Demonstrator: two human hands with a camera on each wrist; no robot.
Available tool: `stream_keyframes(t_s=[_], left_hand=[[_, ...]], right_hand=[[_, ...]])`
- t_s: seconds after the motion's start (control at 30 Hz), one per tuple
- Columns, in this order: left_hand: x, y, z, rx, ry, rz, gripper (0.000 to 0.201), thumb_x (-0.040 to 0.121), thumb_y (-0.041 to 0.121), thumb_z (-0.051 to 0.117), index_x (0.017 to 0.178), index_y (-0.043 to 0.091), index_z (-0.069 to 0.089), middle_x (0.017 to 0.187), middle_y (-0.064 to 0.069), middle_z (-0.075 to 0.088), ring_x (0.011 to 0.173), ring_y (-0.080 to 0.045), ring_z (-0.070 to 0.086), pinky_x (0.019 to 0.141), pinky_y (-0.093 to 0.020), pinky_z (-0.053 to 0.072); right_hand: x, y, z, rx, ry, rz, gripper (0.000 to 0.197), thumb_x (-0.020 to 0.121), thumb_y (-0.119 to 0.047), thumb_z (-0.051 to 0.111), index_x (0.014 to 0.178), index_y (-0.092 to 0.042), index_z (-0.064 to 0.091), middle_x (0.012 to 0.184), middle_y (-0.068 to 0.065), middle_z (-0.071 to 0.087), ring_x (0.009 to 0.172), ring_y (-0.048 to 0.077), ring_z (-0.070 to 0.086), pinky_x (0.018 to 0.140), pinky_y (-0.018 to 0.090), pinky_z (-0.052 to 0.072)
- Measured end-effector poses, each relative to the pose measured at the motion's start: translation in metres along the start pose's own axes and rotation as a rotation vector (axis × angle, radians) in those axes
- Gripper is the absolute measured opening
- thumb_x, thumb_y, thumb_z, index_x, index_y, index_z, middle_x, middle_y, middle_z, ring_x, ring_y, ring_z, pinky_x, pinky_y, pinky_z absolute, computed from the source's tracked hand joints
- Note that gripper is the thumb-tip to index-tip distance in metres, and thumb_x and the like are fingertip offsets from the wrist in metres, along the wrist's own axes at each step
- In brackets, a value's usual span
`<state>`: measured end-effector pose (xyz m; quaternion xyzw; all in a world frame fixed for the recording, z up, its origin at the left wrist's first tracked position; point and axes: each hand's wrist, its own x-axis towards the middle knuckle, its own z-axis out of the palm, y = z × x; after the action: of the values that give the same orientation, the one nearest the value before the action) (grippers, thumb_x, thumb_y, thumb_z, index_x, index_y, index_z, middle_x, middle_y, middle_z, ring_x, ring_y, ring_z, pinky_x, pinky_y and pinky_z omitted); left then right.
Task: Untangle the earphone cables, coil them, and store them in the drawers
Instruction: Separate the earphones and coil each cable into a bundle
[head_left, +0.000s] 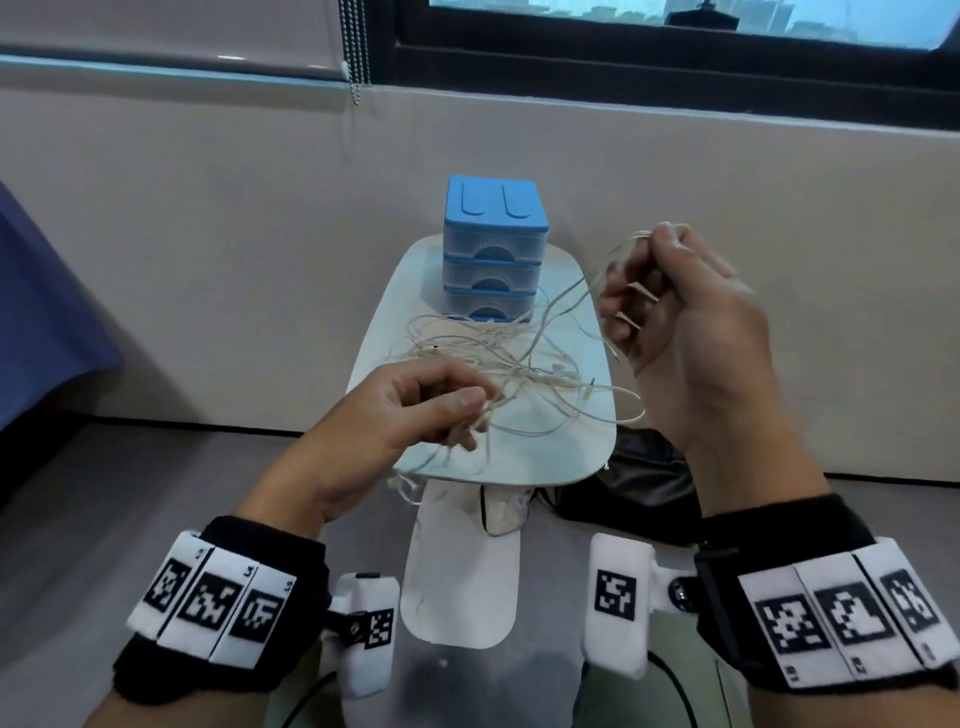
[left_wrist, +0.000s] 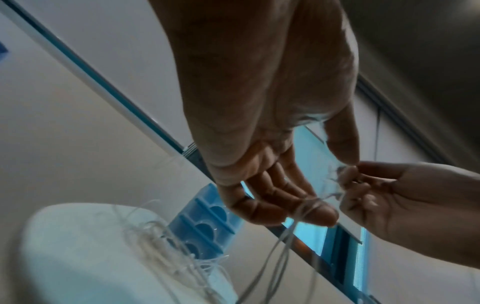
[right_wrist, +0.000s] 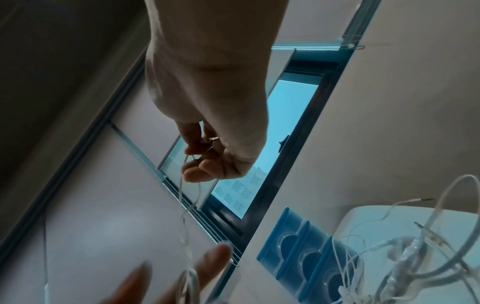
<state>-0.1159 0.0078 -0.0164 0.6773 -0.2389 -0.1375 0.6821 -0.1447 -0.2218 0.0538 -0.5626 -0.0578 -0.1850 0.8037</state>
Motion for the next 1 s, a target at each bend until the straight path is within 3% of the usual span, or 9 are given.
stream_keyframes(t_s=[0.13,0.23,0.37,0.5,0.6,0.67,0.77,0.9,1.0], left_hand=[[0.012,0.028,0.012,0.192,-0.137,-0.006,0.027,0.097,0.032,0.064,0.123,0.025,0.07,0.088,-0.005,0.07,0.079,-0.021,0.064,0.081,-0.035,0.052],[0.014,0.031,0.011,0.219,-0.128,0.034,0.016,0.103,0.02,0.062,0.111,0.018,0.076,0.082,-0.005,0.066,0.076,-0.021,0.06,0.078,-0.036,0.051],[0.009,0.019,0.009,0.142,-0.033,0.06,0.014,0.098,0.009,0.065,0.102,0.014,0.078,0.081,-0.004,0.067,0.072,-0.017,0.062,0.073,-0.026,0.052],[0.008,0.019,0.013,0.076,0.025,0.085,0.019,0.091,0.024,0.068,0.101,0.014,0.08,0.078,-0.002,0.066,0.069,-0.014,0.058,0.069,-0.024,0.05],[0.01,0.025,0.014,0.102,0.033,0.088,0.02,0.097,0.022,0.064,0.106,0.011,0.078,0.071,-0.003,0.06,0.064,-0.015,0.05,0.062,-0.021,0.044],[0.01,0.028,0.013,0.164,0.039,0.066,0.017,0.1,0.021,0.064,0.102,0.015,0.08,0.068,-0.013,0.05,0.06,-0.013,0.04,0.056,-0.02,0.036],[0.009,0.03,0.013,0.19,0.051,0.039,0.016,0.1,0.023,0.065,0.094,0.018,0.079,0.071,-0.023,0.036,0.061,-0.019,0.025,0.055,-0.029,0.024],[0.008,0.034,0.017,0.16,0.102,0.068,0.021,0.101,0.021,0.063,0.086,0.018,0.077,0.063,-0.005,0.03,0.057,-0.015,0.024,0.054,-0.028,0.022],[0.006,0.037,0.019,0.159,0.118,0.103,0.021,0.101,0.021,0.062,0.087,0.018,0.078,0.062,-0.004,0.033,0.057,-0.014,0.028,0.054,-0.024,0.026]], right_hand=[[-0.002,-0.008,0.017,-0.119,-0.065,-0.015,0.031,0.109,-0.022,0.043,0.082,-0.014,0.055,0.077,0.008,0.067,0.066,0.021,0.064,0.057,0.026,0.04],[0.0,-0.022,0.022,-0.128,-0.011,-0.08,0.03,0.109,-0.022,0.042,0.083,-0.015,0.055,0.082,0.008,0.072,0.076,0.026,0.072,0.061,0.026,0.047],[0.006,-0.034,0.011,-0.024,0.233,-0.195,0.028,0.108,-0.02,0.044,0.084,-0.015,0.056,0.081,0.007,0.071,0.081,0.029,0.075,0.063,0.027,0.05],[0.004,-0.017,-0.006,-0.042,0.379,-0.173,0.028,0.106,-0.018,0.043,0.08,-0.019,0.054,0.078,0.003,0.069,0.08,0.029,0.075,0.065,0.028,0.044],[0.0,-0.002,-0.013,-0.045,0.413,-0.131,0.031,0.106,-0.018,0.043,0.078,-0.02,0.053,0.073,-0.001,0.068,0.081,0.027,0.075,0.066,0.029,0.041],[-0.001,-0.002,-0.014,-0.021,0.439,-0.125,0.031,0.107,-0.017,0.043,0.078,-0.019,0.053,0.07,-0.003,0.068,0.079,0.027,0.075,0.065,0.028,0.043],[-0.001,-0.008,-0.015,0.01,0.466,-0.16,0.031,0.108,-0.018,0.044,0.077,-0.018,0.053,0.07,-0.002,0.067,0.08,0.031,0.077,0.063,0.027,0.045],[0.001,-0.01,-0.025,-0.222,0.48,-0.173,0.033,0.106,-0.021,0.047,0.073,-0.021,0.054,0.069,-0.004,0.066,0.072,0.022,0.075,0.059,0.022,0.043],[0.001,-0.003,-0.035,-0.547,0.425,-0.13,0.033,0.101,-0.023,0.055,0.069,-0.019,0.061,0.07,-0.002,0.07,0.075,0.023,0.072,0.062,0.018,0.046]])
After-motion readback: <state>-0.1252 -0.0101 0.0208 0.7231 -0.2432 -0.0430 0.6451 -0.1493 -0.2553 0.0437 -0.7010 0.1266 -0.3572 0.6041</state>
